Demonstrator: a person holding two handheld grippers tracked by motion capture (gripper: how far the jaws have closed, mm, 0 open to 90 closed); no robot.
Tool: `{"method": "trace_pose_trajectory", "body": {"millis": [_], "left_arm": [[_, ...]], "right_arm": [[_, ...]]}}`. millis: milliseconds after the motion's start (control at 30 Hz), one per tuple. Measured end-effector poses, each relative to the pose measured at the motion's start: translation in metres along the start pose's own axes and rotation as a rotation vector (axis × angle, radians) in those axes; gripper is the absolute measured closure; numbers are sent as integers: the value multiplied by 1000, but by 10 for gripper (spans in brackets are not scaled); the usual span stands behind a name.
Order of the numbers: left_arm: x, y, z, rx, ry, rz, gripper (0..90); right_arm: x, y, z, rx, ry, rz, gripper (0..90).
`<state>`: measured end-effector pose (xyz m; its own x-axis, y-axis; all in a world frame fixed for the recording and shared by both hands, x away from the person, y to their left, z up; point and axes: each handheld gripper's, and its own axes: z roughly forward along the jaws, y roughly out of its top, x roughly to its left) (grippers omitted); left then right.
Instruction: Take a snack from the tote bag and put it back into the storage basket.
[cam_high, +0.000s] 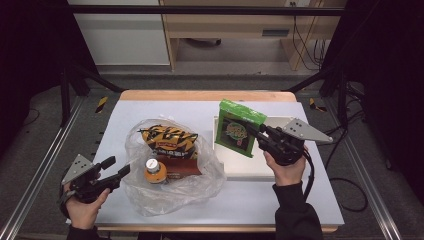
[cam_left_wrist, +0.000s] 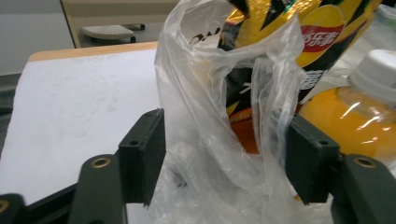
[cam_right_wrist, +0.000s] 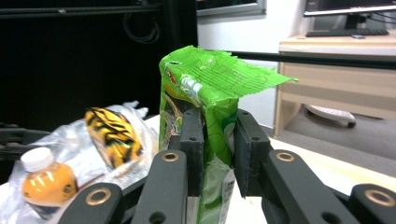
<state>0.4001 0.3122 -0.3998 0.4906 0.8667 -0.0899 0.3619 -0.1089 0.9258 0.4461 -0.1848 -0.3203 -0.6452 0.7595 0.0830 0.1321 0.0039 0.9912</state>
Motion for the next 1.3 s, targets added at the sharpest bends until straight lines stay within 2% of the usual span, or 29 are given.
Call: {"method": "trace_pose_trajectory", "body": {"millis": [167, 267, 400, 533, 700, 767, 900, 1133, 1300], "left_arm": [[-11, 12, -1, 3, -19, 44, 275], [-12, 16, -3, 1, -30, 41, 262], [-11, 19, -7, -5, -33, 44, 249], [-5, 19, -8, -5, -4, 38, 250], [10, 8, -1, 24, 69, 38, 261], [16, 1, 1, 34, 81, 32, 269], [26, -9, 3, 43, 94, 8, 273], [35, -21, 6, 60, 85, -38, 272], [34, -25, 9, 81, 117, -34, 232]], "right_arm": [[-11, -10, -3, 19, -25, 20, 758], [-14, -15, -3, 33, -32, 26, 758], [-16, -19, -2, 51, -45, 7, 757], [-20, -24, -1, 64, -56, 6, 756], [-26, -32, 8, 84, -72, 8, 757], [-28, -36, 13, 95, -74, 8, 757], [-33, -43, 25, 102, -76, 7, 757], [-40, -52, 46, 137, -84, 9, 757], [-44, -59, 60, 160, -89, 14, 757]]}}
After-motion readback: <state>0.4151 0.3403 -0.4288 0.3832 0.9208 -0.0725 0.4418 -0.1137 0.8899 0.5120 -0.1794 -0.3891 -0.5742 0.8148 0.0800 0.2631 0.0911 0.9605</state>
